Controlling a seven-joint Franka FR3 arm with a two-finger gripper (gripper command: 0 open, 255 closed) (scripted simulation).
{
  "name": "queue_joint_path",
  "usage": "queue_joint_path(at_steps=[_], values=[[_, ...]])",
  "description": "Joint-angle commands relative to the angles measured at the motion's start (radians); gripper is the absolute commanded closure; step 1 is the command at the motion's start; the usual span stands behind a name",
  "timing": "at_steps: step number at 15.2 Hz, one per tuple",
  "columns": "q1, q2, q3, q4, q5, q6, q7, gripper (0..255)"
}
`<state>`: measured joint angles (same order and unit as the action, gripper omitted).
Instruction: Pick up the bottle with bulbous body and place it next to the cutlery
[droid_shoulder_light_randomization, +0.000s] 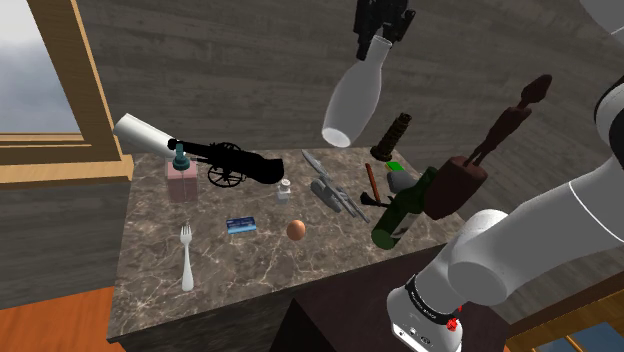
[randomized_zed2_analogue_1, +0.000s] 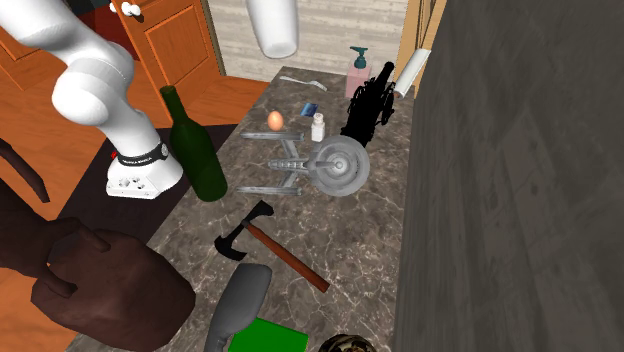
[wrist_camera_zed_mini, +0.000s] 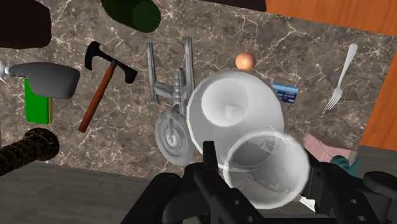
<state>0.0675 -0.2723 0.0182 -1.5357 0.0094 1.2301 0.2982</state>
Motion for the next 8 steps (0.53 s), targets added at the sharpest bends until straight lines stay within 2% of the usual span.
queue_joint_path(at_steps=[1, 8], values=[[0.017, -0.009, 0.034, -0.004, 0.012, -0.004, 0.054, 255], [0.076, -0.011, 0.155, 0.000, 0.054, -0.004, 0.243, 255]])
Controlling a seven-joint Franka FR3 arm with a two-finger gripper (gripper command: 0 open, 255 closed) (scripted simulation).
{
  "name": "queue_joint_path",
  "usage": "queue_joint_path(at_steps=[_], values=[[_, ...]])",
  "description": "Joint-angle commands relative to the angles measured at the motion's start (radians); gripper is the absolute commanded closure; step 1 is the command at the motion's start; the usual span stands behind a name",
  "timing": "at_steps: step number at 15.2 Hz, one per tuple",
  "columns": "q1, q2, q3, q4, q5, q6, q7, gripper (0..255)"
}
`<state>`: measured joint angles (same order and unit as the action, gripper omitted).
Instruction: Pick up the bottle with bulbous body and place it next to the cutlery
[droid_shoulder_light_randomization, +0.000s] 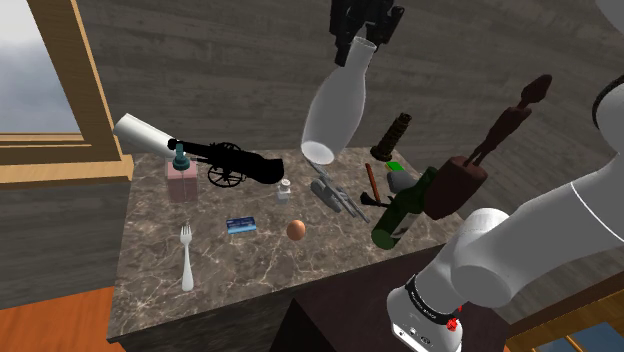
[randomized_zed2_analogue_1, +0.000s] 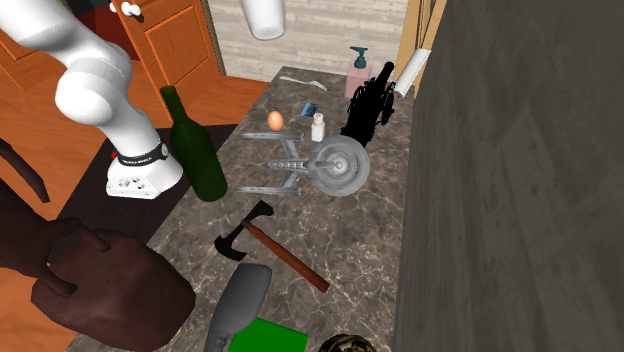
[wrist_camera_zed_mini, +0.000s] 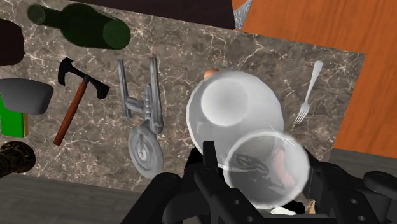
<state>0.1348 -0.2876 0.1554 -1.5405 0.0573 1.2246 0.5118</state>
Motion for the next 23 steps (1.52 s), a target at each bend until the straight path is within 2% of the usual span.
queue_joint_path(at_steps=[1, 9, 15, 23], values=[[0.017, 0.009, 0.036, 0.010, 0.011, 0.002, 0.057, 255], [0.087, 0.089, 0.185, 0.100, 0.032, 0.002, 0.285, 255], [0.154, 0.209, 0.303, 0.228, 0.005, -0.006, 0.466, 255], [0.147, 0.128, 0.284, 0.025, 0.035, 0.122, 0.435, 255]])
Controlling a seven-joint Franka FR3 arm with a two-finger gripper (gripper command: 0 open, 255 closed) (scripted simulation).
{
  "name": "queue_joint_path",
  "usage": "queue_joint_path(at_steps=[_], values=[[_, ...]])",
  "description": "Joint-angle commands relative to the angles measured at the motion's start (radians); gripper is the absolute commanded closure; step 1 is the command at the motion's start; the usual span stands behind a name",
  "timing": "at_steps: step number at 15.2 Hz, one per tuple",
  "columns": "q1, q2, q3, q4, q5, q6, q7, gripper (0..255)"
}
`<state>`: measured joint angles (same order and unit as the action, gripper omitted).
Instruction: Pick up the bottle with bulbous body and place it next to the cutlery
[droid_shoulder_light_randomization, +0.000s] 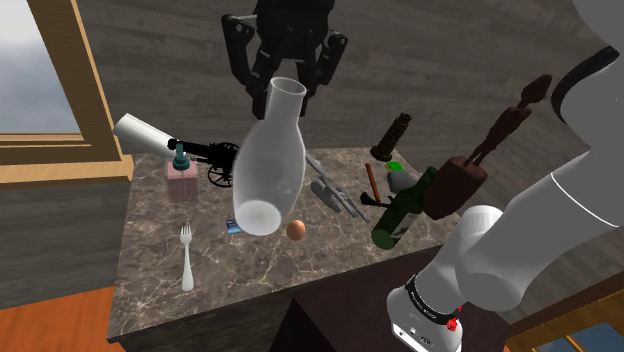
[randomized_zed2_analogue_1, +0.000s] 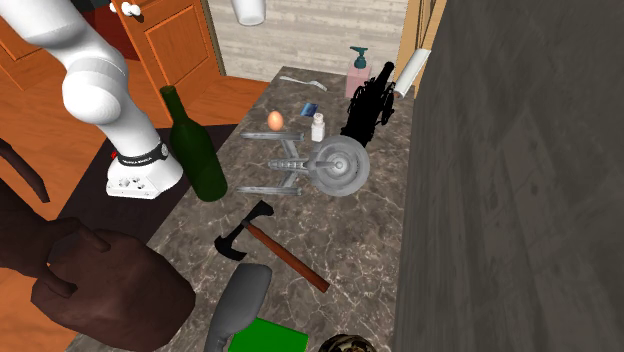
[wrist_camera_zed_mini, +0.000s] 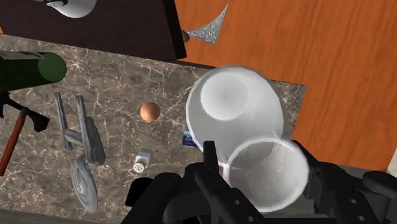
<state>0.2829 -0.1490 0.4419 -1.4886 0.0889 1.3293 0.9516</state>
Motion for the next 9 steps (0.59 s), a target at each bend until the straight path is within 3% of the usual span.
queue_joint_path(at_steps=[1, 9], values=[[-0.001, -0.019, -0.004, -0.049, 0.007, 0.033, -0.008, 255], [0.000, -0.070, -0.012, -0.212, 0.025, 0.148, -0.027, 255]])
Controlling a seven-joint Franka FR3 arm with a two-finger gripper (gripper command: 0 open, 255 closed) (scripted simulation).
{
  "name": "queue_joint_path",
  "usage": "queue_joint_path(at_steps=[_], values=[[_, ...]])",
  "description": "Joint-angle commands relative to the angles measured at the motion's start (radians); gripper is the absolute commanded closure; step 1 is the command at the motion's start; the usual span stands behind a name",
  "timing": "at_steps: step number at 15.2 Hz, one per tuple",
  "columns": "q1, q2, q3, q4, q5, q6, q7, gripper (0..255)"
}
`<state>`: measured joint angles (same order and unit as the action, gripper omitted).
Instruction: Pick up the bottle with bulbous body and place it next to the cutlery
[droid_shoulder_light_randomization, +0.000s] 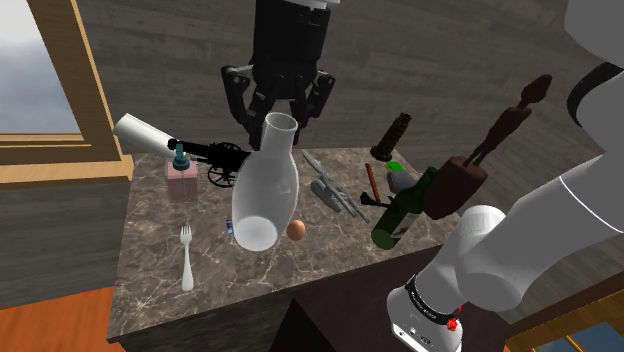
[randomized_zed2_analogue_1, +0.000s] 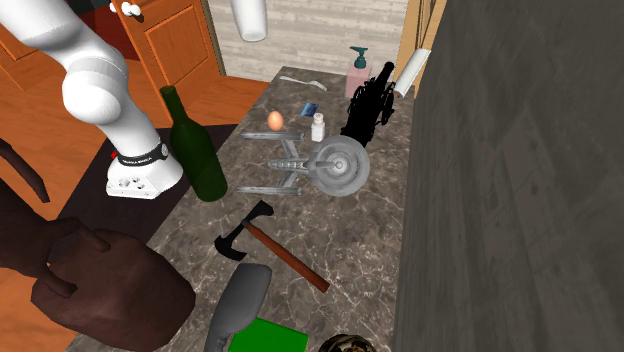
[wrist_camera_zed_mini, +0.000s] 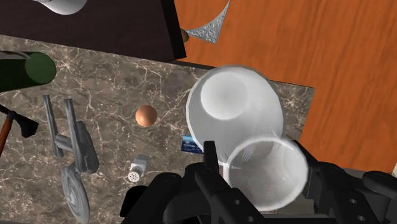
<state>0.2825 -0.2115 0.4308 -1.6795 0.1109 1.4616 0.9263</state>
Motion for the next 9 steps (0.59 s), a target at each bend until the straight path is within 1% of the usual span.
queue_joint_path(at_steps=[1, 9], values=[[0.001, -0.013, -0.001, -0.040, 0.004, 0.029, -0.004, 255], [0.005, -0.043, -0.002, -0.178, 0.016, 0.139, -0.017, 255]])
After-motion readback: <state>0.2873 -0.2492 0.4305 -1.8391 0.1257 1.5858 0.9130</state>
